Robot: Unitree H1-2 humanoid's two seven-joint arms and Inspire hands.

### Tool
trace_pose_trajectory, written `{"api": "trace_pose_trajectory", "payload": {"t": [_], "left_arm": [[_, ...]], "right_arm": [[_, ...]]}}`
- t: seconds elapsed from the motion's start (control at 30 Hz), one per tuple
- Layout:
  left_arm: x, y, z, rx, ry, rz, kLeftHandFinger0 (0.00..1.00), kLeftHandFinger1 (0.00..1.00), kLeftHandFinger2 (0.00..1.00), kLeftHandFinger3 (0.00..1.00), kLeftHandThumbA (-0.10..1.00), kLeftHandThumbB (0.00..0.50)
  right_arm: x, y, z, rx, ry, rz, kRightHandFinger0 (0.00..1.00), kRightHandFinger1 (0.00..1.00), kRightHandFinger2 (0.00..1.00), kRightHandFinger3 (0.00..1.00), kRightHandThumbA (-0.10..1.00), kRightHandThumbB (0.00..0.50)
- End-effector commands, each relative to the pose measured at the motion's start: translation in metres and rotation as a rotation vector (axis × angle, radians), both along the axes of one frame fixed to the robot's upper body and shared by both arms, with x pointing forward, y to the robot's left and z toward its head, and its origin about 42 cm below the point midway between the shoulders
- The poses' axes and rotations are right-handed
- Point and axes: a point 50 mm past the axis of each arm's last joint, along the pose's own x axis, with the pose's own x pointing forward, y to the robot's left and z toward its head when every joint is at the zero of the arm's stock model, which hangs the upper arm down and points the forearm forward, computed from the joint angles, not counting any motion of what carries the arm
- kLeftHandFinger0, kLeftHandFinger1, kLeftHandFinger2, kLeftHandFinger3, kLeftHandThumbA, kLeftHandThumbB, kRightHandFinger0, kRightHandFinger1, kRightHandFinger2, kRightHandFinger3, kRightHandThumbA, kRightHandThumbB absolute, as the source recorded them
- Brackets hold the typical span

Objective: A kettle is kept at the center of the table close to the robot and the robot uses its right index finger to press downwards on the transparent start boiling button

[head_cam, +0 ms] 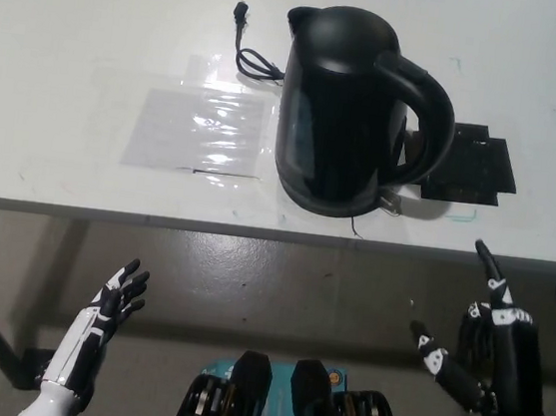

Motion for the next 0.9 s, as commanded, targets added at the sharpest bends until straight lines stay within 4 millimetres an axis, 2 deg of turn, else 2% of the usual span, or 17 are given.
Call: {"api": "trace_pose_trajectory", "payload": {"t": [0.0,0.1,0.23,0.3,0.33,0.4,0.87], "left_arm": [[0.003,-0.001,0.014,0.007,-0.065,-0.021,1.00,1.00,1.00,1.00,1.00,0.192],[0.004,0.000,0.015,0.006,-0.066,-0.022,1.00,1.00,1.00,1.00,1.00,0.186],[0.005,0.000,0.015,0.010,-0.066,-0.015,1.00,1.00,1.00,1.00,1.00,0.212],[0.004,0.001,0.015,0.012,-0.064,-0.017,1.00,1.00,1.00,1.00,1.00,0.212],[0.004,0.001,0.015,0.011,-0.063,-0.017,1.00,1.00,1.00,1.00,1.00,0.212],[0.004,0.000,0.014,0.007,-0.067,-0.020,1.00,1.00,1.00,1.00,1.00,0.200],[0.005,-0.001,0.015,0.006,-0.064,-0.021,1.00,1.00,1.00,1.00,1.00,0.228]], "right_arm": [[0.013,0.010,0.033,-0.136,-0.153,-0.055,0.00,0.00,0.01,1.00,0.91,0.140],[0.020,0.013,0.038,-0.184,-0.129,-0.061,0.00,0.00,0.01,1.00,0.96,0.151],[0.033,0.015,0.041,-0.229,-0.090,-0.063,0.00,0.00,0.01,1.00,0.91,0.170],[0.038,0.016,0.039,-0.250,-0.059,-0.064,0.00,0.00,0.02,1.00,0.90,0.174],[0.038,0.016,0.039,-0.255,-0.055,-0.065,0.00,0.00,0.04,1.00,0.86,0.174],[0.043,0.018,0.038,-0.278,-0.034,-0.072,0.00,0.00,0.01,1.00,0.90,0.175],[0.067,0.021,0.021,-0.346,0.073,-0.072,0.00,0.00,0.00,1.00,0.89,0.179]]}}
